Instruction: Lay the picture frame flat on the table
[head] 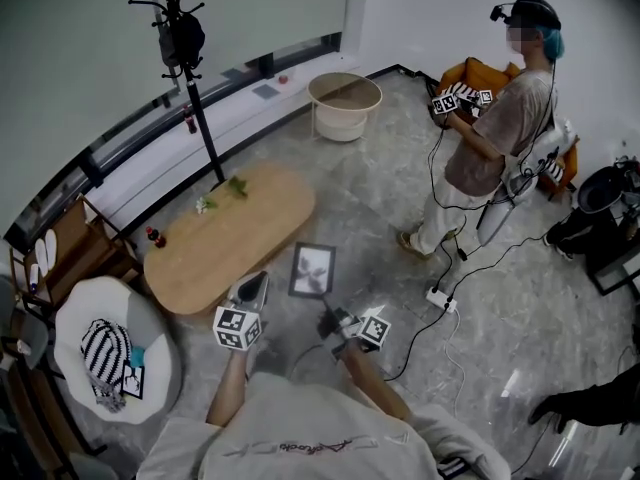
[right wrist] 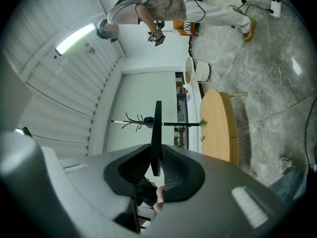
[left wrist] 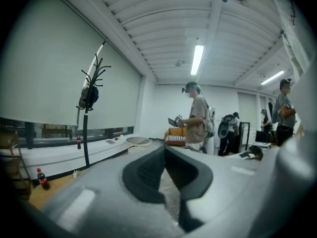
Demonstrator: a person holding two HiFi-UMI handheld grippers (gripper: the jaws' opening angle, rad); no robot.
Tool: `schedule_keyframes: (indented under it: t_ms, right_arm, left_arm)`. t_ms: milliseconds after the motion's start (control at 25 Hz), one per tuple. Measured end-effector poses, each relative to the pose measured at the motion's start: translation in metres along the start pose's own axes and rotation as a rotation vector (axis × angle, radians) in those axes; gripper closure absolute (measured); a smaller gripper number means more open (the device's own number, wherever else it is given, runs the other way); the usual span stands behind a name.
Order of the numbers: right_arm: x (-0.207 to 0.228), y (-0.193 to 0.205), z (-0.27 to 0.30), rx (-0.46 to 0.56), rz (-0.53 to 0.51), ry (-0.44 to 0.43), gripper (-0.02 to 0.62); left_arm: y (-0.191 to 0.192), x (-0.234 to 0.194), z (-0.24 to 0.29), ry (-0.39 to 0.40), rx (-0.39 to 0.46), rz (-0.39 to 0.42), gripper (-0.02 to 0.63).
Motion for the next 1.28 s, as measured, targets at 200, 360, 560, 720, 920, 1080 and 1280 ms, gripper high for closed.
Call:
schedule_keyframes:
  t_ms: [200, 360, 560, 720, 920, 1080, 1280]
  right_arm:
    - [0.010, -0.012, 0.005, 0.006, 0.000, 0.024, 0.522]
    - [0.019, -0.022, 0.017, 0.012, 0.007, 0.020, 0.522]
    - [0.028, -0.044, 0.038, 0.015, -0.004, 0.024, 0.522]
    - [0.030, -0.062, 0.060, 0.030, 0.010, 0.022, 0.522]
    - [0.044, -0.083, 0.090, 0.042, -0.013, 0.041, 0.522]
    - [0.050, -0.102, 0.121, 0.054, -0.025, 0.059, 0.522]
    - [0.055, -0.128, 0.157, 0.075, -0.039, 0.068, 0.522]
  left_arm:
    - [-0.001, -0.003, 0.015, 0.005, -0.003, 0.007, 0.606]
    - [0.003, -0.013, 0.032, -0.002, -0.011, 0.001, 0.606]
    - [-0.004, -0.026, 0.062, -0.002, -0.011, 0.003, 0.606]
    - [-0.013, -0.035, 0.095, 0.023, -0.018, 0.022, 0.606]
    - [-0.013, -0.057, 0.131, 0.043, -0.024, 0.007, 0.607]
    - [-0.019, -0.078, 0.167, 0.061, -0.025, -0.012, 0.607]
    - [-0.034, -0.097, 0.210, 0.096, -0.007, -0.034, 0.606]
Point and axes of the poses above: the fingertips, and each gripper's own axes: z forward along the fingers, x to its right, y out of its underside, the point moved 7 cm from there along -z, backward along the fingers, and after that the axes turned 8 degrees about -y, right-handed, at the moved point
